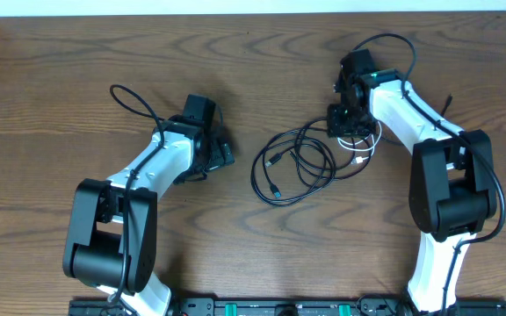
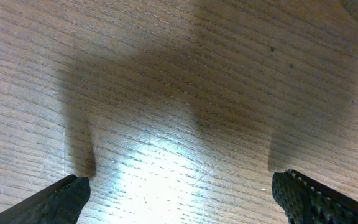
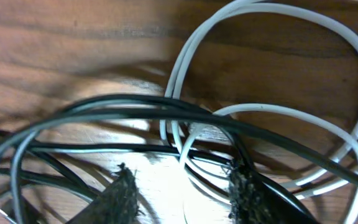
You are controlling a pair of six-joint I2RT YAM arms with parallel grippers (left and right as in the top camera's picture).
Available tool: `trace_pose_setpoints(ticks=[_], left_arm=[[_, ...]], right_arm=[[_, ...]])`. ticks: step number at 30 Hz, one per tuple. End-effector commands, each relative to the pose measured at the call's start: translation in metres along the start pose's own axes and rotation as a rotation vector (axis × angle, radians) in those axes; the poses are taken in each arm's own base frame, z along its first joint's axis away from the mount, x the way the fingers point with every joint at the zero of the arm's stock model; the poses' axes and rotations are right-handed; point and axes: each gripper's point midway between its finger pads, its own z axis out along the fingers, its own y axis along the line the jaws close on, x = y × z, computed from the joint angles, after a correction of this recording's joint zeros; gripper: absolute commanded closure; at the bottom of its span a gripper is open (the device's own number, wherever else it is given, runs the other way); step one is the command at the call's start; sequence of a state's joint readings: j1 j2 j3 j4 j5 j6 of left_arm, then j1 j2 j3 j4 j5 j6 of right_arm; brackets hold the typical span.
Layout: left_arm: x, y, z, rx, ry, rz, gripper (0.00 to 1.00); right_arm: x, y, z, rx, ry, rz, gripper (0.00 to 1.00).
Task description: Untangle cables
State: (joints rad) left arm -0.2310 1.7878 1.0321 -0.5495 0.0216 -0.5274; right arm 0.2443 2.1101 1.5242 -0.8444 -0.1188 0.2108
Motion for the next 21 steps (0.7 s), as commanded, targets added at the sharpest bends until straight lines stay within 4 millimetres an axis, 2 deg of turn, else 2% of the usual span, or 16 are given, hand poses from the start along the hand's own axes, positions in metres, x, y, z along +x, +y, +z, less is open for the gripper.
trace_pose_setpoints(ticks=[1,4,7,10,16,18,19,21], left_arm=[[-0.004,-0.003,-0.002,0.003,-0.009,0.0,0.0],[-0.004,-0.003,-0.002,0.003,-0.009,0.0,0.0],[-0.004,-0.003,-0.002,0.003,-0.009,0.0,0.0],[-0.004,-0.003,-0.002,0.003,-0.009,0.0,0.0],[-0.004,-0.003,-0.002,0.003,-0.009,0.0,0.0],[-0.004,-0.003,-0.002,0.003,-0.009,0.0,0.0],[-0.004,-0.003,-0.002,0.003,-0.009,0.0,0.0],[-0.004,-0.003,-0.002,0.003,-0.009,0.0,0.01]], right_arm=[[0.002,0.002,0.003,0.033,0.004,-0.14,0.51],[0.01,0.007,0.008,0.035,0.035,-0.163,0.57],[0.021,0.011,0.016,0.037,0.06,-0.181,0.57],[0.041,0.012,0.028,0.042,0.106,-0.211,0.68],[0.07,0.019,0.04,0.015,0.179,-0.314,0.73],[0.077,0.03,0.041,-0.048,0.197,-0.353,0.8],[0.08,0.04,0.04,-0.102,0.201,-0.36,0.87],[0.079,0.046,0.04,-0.135,0.194,-0.359,0.99]])
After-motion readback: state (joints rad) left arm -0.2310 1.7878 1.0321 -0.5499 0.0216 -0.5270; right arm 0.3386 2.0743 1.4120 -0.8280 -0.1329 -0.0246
